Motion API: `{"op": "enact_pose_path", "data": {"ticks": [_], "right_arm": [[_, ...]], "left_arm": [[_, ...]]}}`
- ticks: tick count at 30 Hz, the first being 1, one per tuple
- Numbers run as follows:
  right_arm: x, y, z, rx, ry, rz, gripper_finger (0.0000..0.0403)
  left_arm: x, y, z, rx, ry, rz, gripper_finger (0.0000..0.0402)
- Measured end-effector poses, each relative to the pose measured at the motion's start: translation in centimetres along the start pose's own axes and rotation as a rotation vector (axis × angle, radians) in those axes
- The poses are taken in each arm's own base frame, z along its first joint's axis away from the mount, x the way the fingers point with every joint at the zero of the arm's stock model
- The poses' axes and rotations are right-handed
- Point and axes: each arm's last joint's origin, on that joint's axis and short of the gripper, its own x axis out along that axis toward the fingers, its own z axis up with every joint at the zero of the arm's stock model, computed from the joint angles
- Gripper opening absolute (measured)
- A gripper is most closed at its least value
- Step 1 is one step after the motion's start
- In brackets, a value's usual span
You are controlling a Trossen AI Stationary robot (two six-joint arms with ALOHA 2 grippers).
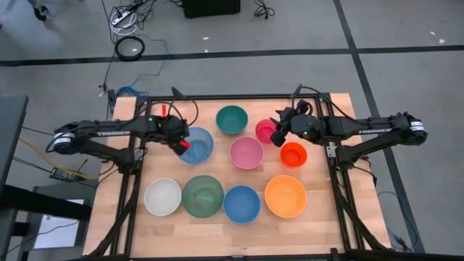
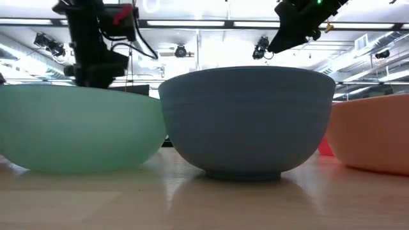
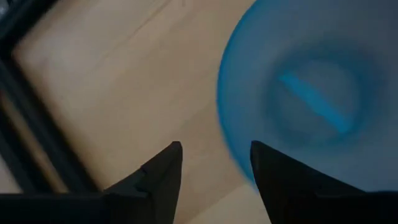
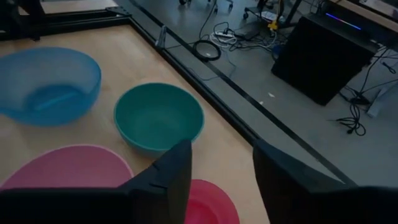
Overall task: Nest bowls inside each other
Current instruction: Stack the light blue bowl on top of the green bowl
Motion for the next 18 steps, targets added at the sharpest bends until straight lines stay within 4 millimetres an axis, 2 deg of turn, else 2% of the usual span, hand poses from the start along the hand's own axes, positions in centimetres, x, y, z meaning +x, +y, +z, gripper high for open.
{"op": "enact_pose_path", "data": {"ticks": [4,8,18], "right_arm": [[0.0,0.0,0.0,0.008,0.000,0.000,0.0192],[0.0,0.1,0.0,0.023,0.002,0.014,0.0212],[0.0,0.1,0.0,0.029,0.001,0.028,0.0220]], "left_arm": [[0.9,-0.5,0.8,-0.031,0.006,-0.047,0.0200],[1.7,-0.3,1.1,-0.058,0.039,-0.020,0.0200],[3.2,-0.8,1.4,-0.031,0.090,0.019,0.0199]]}}
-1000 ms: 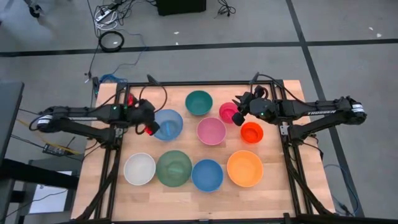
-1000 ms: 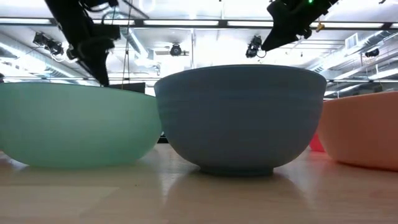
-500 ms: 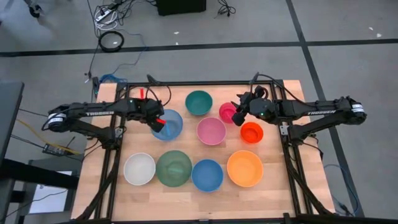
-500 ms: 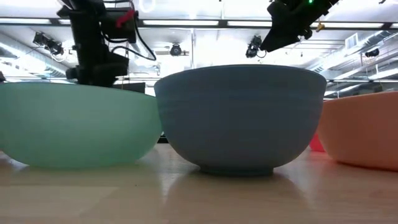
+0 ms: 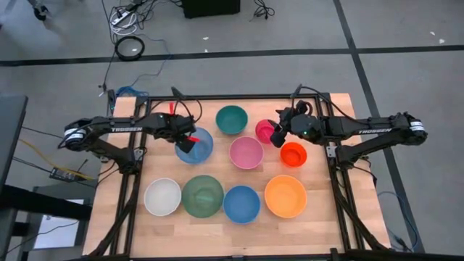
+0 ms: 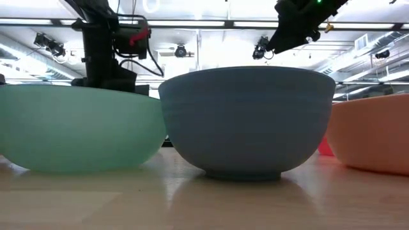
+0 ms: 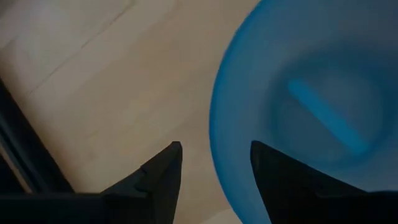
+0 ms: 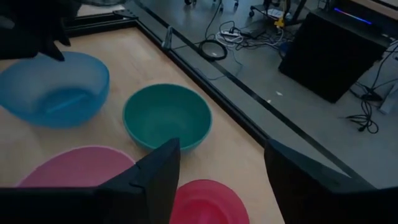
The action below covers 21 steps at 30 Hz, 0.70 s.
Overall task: Nest bowls inside each other
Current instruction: Stack the light blue bowl on top of the green bowl
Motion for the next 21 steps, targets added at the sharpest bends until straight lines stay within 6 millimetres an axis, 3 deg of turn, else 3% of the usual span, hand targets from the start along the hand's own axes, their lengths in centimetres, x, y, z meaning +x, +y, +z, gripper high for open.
{"op": "enact_pose_path", "data": {"ticks": [14,17,21], "right_arm": [[-0.01,0.02,0.00,-0.009,-0.001,0.001,0.0221],[-0.01,0.02,0.00,-0.009,-0.001,0.001,0.0219],[-0.11,0.17,-0.01,-0.012,-0.002,0.010,0.0217]], "left_arm": [[1.11,-0.82,0.75,0.022,-0.034,0.010,0.0185],[1.11,-0.81,0.75,0.021,-0.036,0.013,0.0144],[1.11,-0.79,0.76,0.020,-0.040,0.018,0.0043]]}}
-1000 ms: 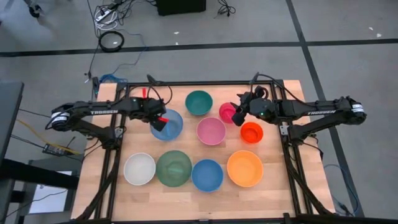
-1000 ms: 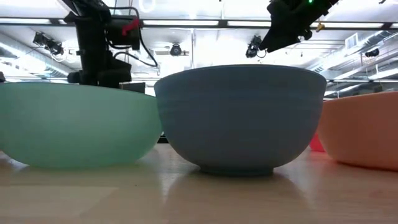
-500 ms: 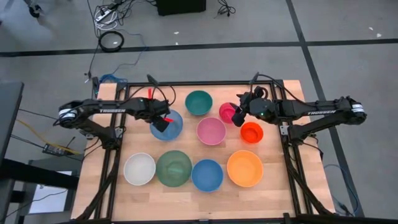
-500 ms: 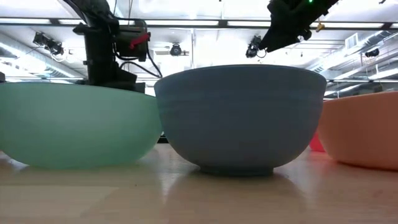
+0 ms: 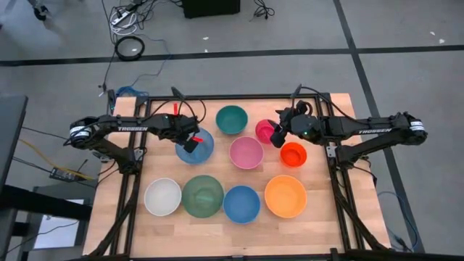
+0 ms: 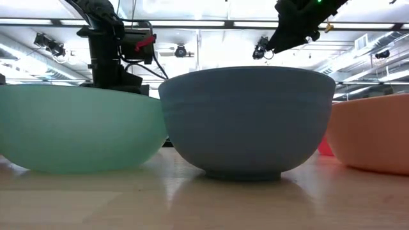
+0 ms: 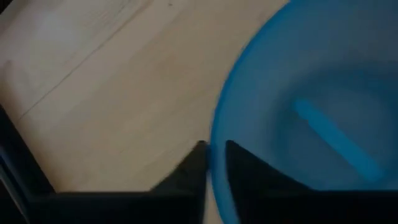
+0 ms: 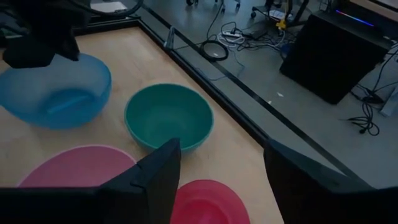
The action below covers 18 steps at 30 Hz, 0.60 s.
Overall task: Nest bowls inside each other
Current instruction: Stack the light blue bowl on top of the green bowl
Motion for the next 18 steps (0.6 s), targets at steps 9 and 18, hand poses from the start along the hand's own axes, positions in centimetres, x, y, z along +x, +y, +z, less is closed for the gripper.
{"op": "enact_pose_path", "data": {"ticks": [9,18], "right_arm": [[-0.1,0.1,0.0,-0.002,-0.001,0.006,0.0217],[-0.1,0.1,0.0,-0.002,0.000,0.006,0.0215]], "left_arm": [[0.0,-0.1,0.4,0.006,-0.058,0.021,0.0006],[-2.3,-0.4,2.1,0.047,-0.155,-0.031,0.0003]]}}
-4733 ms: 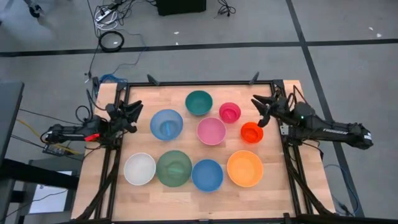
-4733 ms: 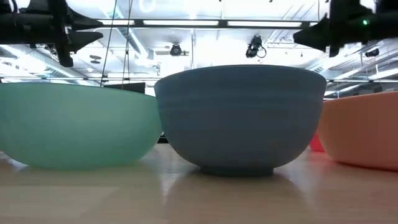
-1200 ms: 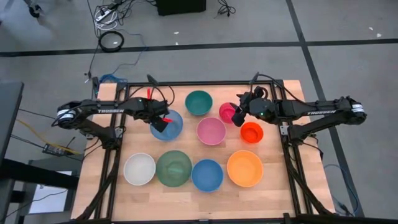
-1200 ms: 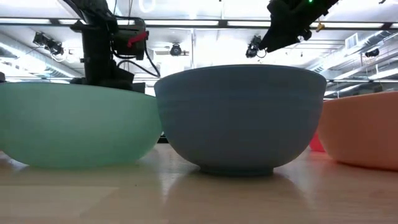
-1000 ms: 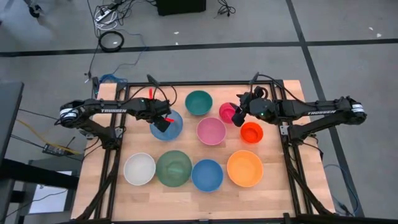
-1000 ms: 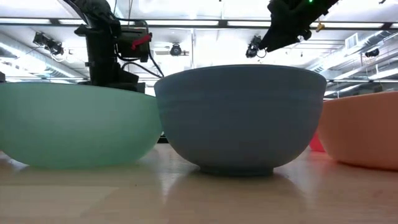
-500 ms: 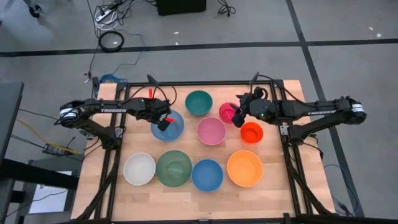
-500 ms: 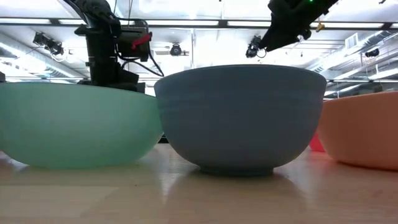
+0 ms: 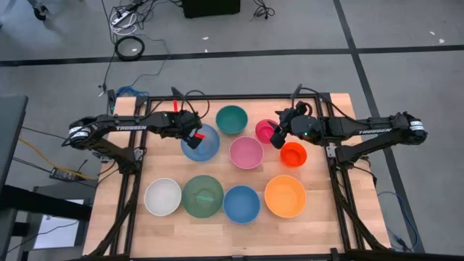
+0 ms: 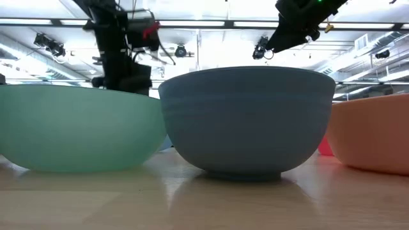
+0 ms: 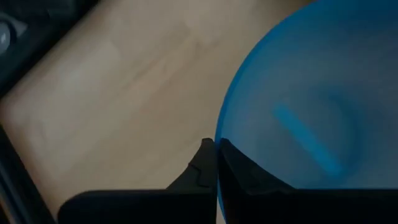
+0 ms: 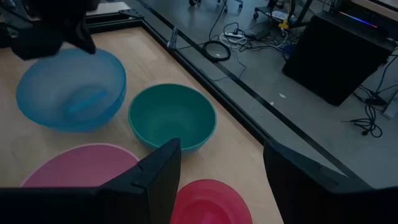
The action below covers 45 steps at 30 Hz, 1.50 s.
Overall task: Nest bowls inside each other
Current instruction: Stack the light blue bowl on top of the green bowl
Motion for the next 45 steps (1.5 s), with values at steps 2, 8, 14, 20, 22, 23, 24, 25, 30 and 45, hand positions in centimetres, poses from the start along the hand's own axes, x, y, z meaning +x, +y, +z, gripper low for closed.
{"op": "enact_pose_path", "data": {"ticks": [2,8,14,20,22,23,24,25,30,45], "right_arm": [[0.0,0.0,0.0,0.000,0.000,0.000,0.0215],[0.0,0.0,0.0,-0.001,0.002,-0.001,0.0213],[0.0,0.0,-0.1,-0.003,0.006,-0.002,0.0211],[0.0,0.0,-0.1,-0.002,0.006,-0.002,0.0212],[0.0,0.0,-0.1,-0.002,0.006,-0.002,0.0212],[0.0,0.0,-0.1,-0.002,0.006,-0.002,0.0212],[0.0,0.0,-0.1,-0.002,0.006,-0.002,0.0212],[0.0,0.0,-0.1,-0.002,0.006,-0.002,0.0212],[0.0,0.0,0.0,0.001,0.002,-0.001,0.0212],[-0.2,0.3,0.0,-0.004,-0.002,0.017,0.0212]], "left_arm": [[-1.4,0.0,0.7,0.007,-0.042,-0.004,0.0001],[-6.5,0.7,2.3,0.024,-0.143,0.000,0.0000],[-11.2,-0.2,2.4,0.066,-0.217,-0.223,0.0001],[-14.0,-1.7,0.0,0.123,-0.078,-0.373,0.0001],[-14.3,-2.6,-1.3,0.147,-0.005,-0.399,0.0001],[-14.6,-3.1,-1.8,0.153,0.014,-0.419,0.0001],[-14.8,-3.7,-2.3,0.157,0.026,-0.433,0.0001],[-14.9,-4.3,-2.8,0.163,0.038,-0.441,0.0001],[-14.6,-6.6,-4.4,0.174,0.106,-0.406,0.0001],[-11.2,-11.2,-5.8,0.264,0.206,-0.280,0.0026]]}}
